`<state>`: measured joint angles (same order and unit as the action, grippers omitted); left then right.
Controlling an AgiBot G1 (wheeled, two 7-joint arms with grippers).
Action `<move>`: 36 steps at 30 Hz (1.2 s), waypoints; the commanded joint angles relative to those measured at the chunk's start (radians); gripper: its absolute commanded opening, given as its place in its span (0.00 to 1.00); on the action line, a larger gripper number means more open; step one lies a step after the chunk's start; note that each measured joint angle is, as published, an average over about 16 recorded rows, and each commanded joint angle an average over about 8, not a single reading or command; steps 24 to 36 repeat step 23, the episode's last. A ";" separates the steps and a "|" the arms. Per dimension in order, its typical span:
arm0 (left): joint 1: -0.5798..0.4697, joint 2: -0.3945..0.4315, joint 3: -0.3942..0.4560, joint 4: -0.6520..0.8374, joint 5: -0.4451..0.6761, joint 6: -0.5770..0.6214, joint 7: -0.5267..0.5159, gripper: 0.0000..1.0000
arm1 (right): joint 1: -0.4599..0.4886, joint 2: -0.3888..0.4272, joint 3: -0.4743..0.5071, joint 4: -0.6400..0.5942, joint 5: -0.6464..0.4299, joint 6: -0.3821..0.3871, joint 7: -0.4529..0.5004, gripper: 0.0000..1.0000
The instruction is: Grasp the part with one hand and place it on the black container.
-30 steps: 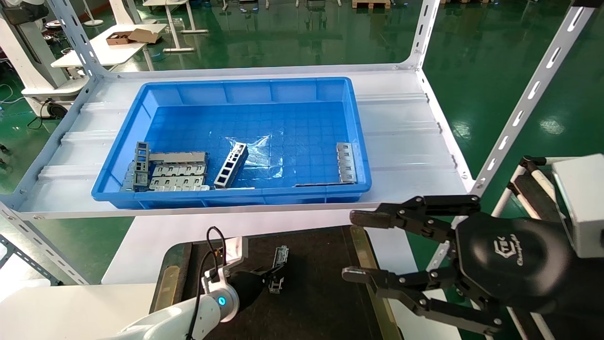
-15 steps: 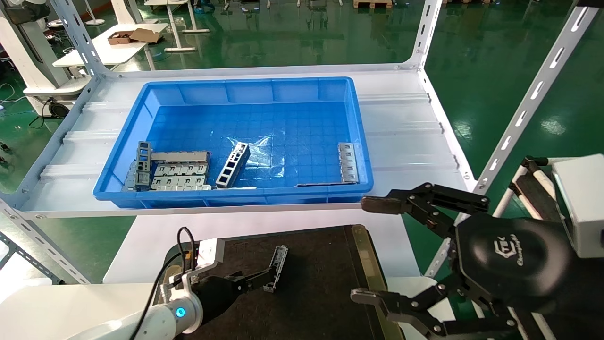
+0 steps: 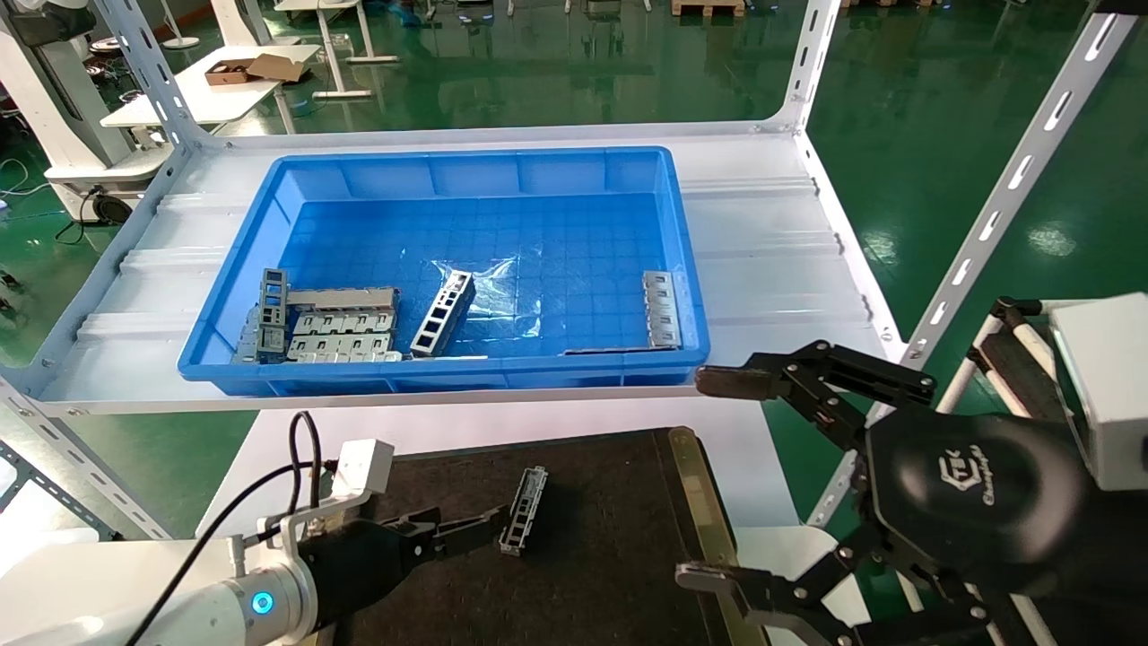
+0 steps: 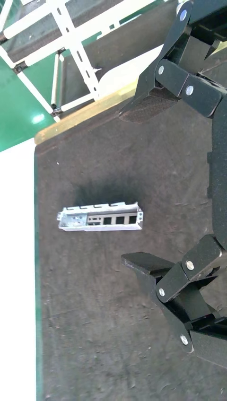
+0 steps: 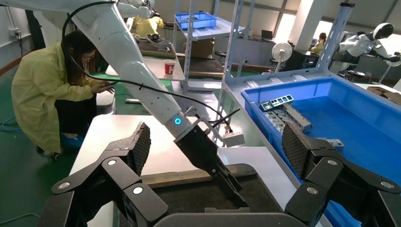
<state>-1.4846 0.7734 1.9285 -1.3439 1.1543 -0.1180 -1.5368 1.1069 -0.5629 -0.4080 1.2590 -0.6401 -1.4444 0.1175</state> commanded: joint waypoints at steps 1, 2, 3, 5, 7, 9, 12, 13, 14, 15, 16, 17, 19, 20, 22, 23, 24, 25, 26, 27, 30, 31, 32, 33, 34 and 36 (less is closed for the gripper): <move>-0.009 -0.021 -0.015 -0.017 0.023 0.021 -0.006 1.00 | 0.000 0.000 0.000 0.000 0.000 0.000 0.000 1.00; -0.007 -0.028 -0.027 -0.018 0.033 0.037 -0.009 1.00 | 0.000 0.000 0.000 0.000 0.000 0.000 0.000 1.00; -0.005 -0.036 -0.039 -0.019 0.042 0.052 -0.012 1.00 | 0.000 0.000 0.000 0.000 0.000 0.000 0.000 1.00; 0.000 -0.049 -0.065 -0.020 0.056 0.083 -0.014 1.00 | 0.000 0.000 0.000 0.000 0.000 0.000 0.000 1.00; 0.007 -0.063 -0.090 -0.022 0.065 0.115 -0.012 1.00 | 0.000 0.000 0.000 0.000 0.000 0.000 0.000 1.00; 0.013 -0.076 -0.117 -0.023 0.068 0.149 -0.004 1.00 | 0.000 0.000 0.000 0.000 0.000 0.000 0.000 1.00; 0.021 -0.097 -0.161 -0.024 0.058 0.208 0.017 1.00 | 0.000 0.000 0.000 0.000 0.000 0.000 0.000 1.00; 0.023 -0.104 -0.177 -0.024 0.051 0.229 0.027 1.00 | 0.000 0.000 0.000 0.000 0.000 0.000 0.000 1.00; 0.025 -0.111 -0.194 -0.024 0.041 0.253 0.040 1.00 | 0.000 0.000 0.000 0.000 0.000 0.000 0.000 1.00; 0.026 -0.119 -0.211 -0.024 0.030 0.277 0.054 1.00 | 0.000 0.000 0.000 0.000 0.000 0.000 0.000 1.00; 0.028 -0.126 -0.229 -0.024 0.016 0.302 0.070 1.00 | 0.000 0.000 0.000 0.000 0.000 0.000 0.000 1.00; 0.030 -0.133 -0.248 -0.024 0.000 0.329 0.089 1.00 | 0.000 0.000 0.000 0.000 0.000 0.000 0.000 1.00; 0.035 -0.146 -0.288 -0.023 -0.037 0.382 0.131 1.00 | 0.000 0.000 0.000 0.000 0.000 0.000 0.000 1.00; 0.039 -0.153 -0.310 -0.023 -0.058 0.408 0.156 1.00 | 0.000 0.000 0.000 0.000 0.000 0.000 0.000 1.00; 0.042 -0.160 -0.331 -0.023 -0.079 0.435 0.181 1.00 | 0.000 0.000 0.000 0.000 0.000 0.000 0.000 1.00; 0.045 -0.163 -0.341 -0.022 -0.091 0.448 0.194 1.00 | 0.000 0.000 0.000 0.000 0.000 0.000 0.000 1.00; 0.045 -0.163 -0.341 -0.022 -0.091 0.448 0.194 1.00 | 0.000 0.000 0.000 0.000 0.000 0.000 0.000 1.00; 0.045 -0.163 -0.341 -0.022 -0.091 0.448 0.194 1.00 | 0.000 0.000 0.000 0.000 0.000 0.000 0.000 1.00; 0.045 -0.163 -0.341 -0.022 -0.091 0.448 0.194 1.00 | 0.000 0.000 0.000 0.000 0.000 0.000 0.000 1.00; 0.045 -0.163 -0.341 -0.022 -0.091 0.448 0.194 1.00 | 0.000 0.000 0.000 0.000 0.000 0.000 0.000 1.00; 0.045 -0.163 -0.341 -0.022 -0.091 0.448 0.194 1.00 | 0.000 0.000 0.000 0.000 0.000 0.000 0.000 1.00; 0.045 -0.163 -0.341 -0.022 -0.091 0.448 0.194 1.00 | 0.000 0.000 0.000 0.000 0.000 0.000 0.000 1.00; 0.045 -0.163 -0.341 -0.022 -0.091 0.448 0.194 1.00 | 0.000 0.000 0.000 0.000 0.000 0.000 0.000 1.00; 0.045 -0.163 -0.341 -0.022 -0.091 0.448 0.194 1.00 | 0.000 0.000 0.000 0.000 0.000 0.000 0.000 1.00; 0.045 -0.163 -0.341 -0.022 -0.091 0.448 0.194 1.00 | 0.000 0.000 0.000 0.000 0.000 0.000 0.000 1.00; 0.045 -0.163 -0.341 -0.022 -0.091 0.448 0.194 1.00 | 0.000 0.000 0.000 0.000 0.000 0.000 0.000 1.00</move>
